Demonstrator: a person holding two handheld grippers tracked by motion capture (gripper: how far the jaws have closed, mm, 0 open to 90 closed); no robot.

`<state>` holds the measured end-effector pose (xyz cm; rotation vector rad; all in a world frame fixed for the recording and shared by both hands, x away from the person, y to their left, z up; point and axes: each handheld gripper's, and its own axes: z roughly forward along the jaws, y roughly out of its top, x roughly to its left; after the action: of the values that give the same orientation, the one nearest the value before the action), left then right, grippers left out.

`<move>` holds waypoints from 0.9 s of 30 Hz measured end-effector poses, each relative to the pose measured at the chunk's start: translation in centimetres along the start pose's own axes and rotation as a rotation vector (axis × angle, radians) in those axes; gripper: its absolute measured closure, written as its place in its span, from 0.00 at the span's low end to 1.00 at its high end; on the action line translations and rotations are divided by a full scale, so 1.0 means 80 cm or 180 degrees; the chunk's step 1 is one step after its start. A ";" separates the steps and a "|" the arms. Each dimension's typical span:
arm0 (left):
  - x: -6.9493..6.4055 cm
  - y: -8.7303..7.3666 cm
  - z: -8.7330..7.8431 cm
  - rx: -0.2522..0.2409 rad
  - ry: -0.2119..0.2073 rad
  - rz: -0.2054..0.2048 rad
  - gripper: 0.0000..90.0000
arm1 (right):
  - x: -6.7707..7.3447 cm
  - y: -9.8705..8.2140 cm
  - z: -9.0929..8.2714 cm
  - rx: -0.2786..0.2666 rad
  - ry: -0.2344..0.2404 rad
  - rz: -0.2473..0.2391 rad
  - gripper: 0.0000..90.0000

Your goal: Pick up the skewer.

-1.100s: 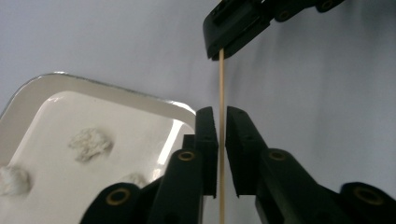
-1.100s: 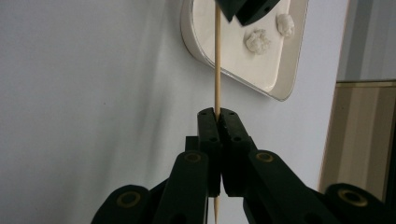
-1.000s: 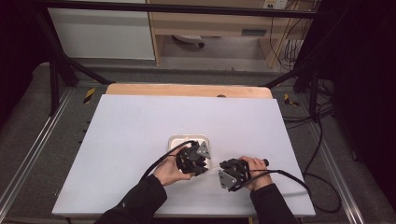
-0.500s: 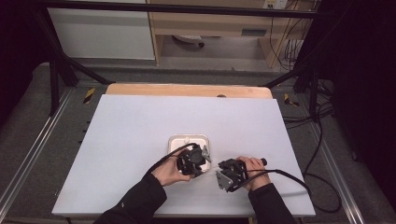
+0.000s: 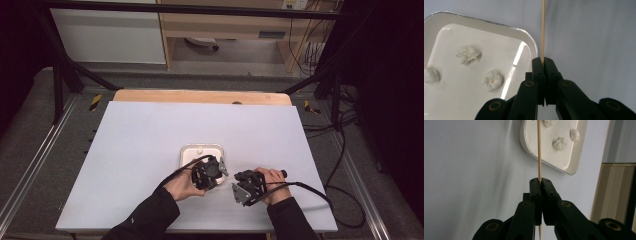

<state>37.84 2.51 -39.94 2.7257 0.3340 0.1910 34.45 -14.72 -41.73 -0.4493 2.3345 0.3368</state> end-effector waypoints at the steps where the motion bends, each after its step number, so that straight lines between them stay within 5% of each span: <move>1: 0.000 0.000 0.000 0.0001 0.0002 0.0003 0.99 | 0.000 0.000 -0.001 0.0003 0.0000 0.0059 0.97; 7: 0.003 -0.010 -0.006 -0.0054 0.0113 -0.0087 0.99 | -0.008 -0.007 -0.007 0.0002 0.0036 0.0536 0.78; 16: 0.014 -0.048 -0.022 -0.0059 0.0198 -0.0226 0.99 | -0.015 -0.031 -0.013 -0.0152 -0.0032 0.1643 0.46; 22: 0.017 -0.073 -0.036 -0.0217 0.0265 -0.0378 0.99 | -0.013 -0.046 -0.009 -0.0213 0.0103 0.2365 0.34; 27: 0.018 -0.095 -0.045 -0.0418 0.0324 -0.0549 0.99 | -0.007 -0.054 -0.004 -0.0170 0.0182 0.2768 0.25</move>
<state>37.04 10.99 -39.45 2.5475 0.5625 0.2935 36.39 -18.64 -41.59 0.5753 2.4631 0.7910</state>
